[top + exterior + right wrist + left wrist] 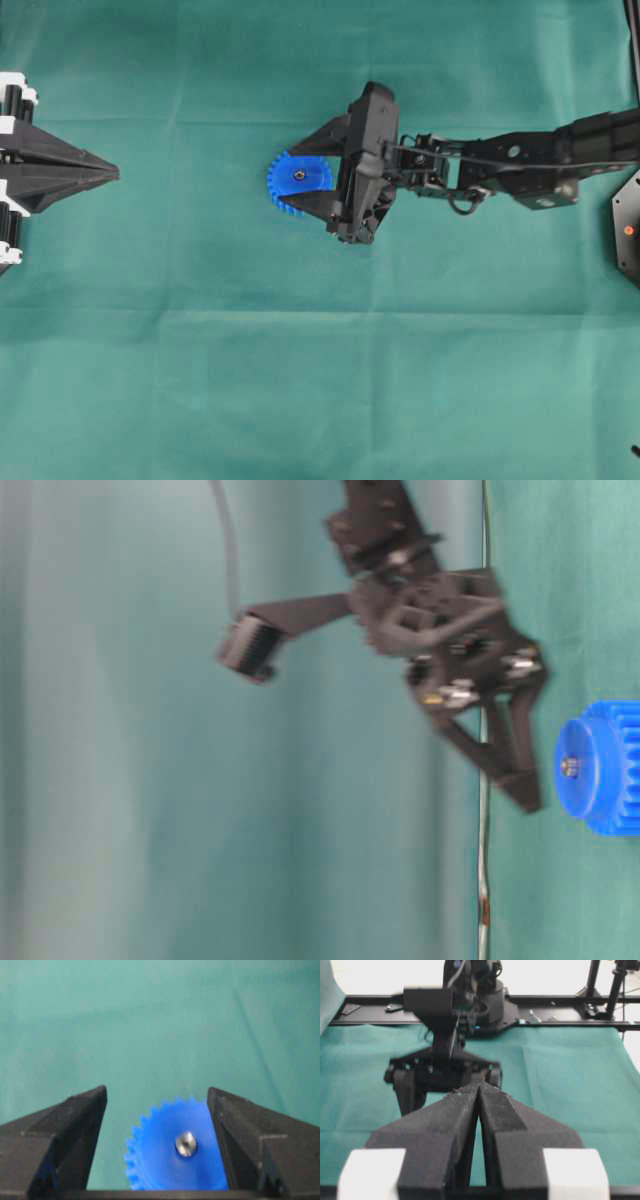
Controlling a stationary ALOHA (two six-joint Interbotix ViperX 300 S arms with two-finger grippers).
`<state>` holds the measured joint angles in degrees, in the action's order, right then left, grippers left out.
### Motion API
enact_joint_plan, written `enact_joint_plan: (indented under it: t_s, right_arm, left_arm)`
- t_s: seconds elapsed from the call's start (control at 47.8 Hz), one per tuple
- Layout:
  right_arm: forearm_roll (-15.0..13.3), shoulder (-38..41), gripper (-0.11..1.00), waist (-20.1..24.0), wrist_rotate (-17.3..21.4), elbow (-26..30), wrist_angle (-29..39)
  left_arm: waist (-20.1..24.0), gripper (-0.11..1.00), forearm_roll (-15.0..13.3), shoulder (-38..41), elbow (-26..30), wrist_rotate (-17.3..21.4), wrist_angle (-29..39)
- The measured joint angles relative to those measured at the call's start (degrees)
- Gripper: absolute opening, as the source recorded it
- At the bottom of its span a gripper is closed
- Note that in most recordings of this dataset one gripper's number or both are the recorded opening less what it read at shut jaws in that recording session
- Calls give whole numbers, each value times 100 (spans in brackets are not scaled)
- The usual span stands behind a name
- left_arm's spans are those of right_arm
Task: Insert the shaft placed at a random location into the center hole of the medium gear at another random location.
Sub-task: 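Open the right gripper and withdraw it up and right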
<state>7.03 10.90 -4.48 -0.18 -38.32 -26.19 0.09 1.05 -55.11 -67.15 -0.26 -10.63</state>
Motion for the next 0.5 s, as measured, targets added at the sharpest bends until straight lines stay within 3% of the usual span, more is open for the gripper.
enact_joint_plan:
  t_s: [0.502]
  right_arm:
    - [-79,-1266,82,9,-9,-35,747]
  left_arm:
    - [0,0,0,-9,0,0,0]
